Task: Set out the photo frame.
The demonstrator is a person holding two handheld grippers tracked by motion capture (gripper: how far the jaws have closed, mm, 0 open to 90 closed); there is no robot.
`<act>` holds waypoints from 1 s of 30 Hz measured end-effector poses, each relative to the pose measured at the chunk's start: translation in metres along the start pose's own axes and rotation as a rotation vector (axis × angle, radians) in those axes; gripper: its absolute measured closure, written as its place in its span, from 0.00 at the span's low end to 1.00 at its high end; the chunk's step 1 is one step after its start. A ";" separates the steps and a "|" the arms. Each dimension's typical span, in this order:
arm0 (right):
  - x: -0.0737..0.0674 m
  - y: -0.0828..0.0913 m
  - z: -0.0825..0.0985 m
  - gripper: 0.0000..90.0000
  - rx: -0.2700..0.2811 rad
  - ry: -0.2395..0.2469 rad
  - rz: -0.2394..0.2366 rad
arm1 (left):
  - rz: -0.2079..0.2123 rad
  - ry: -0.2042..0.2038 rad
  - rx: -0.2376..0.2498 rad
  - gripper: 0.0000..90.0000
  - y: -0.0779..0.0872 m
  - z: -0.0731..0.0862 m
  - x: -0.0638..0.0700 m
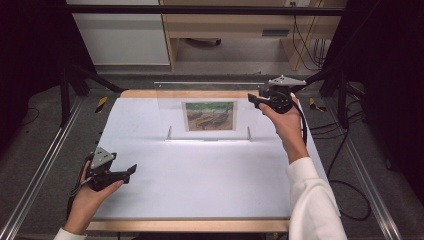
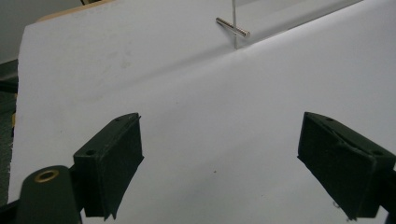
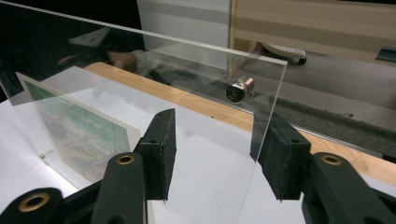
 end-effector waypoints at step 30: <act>-0.021 0.059 0.047 0.11 -0.038 0.019 0.124 | 0.000 0.010 -0.013 0.10 -0.004 0.004 0.003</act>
Point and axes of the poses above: each handheld gripper's, and its own axes: y roughly backward along the jaws, z roughly out of its underside, x roughly to its right, the point moved 1 cm from there along -y, roughly forward along the jaws, and after that the axes turned 1 degree about y, right-handed, at the moved point
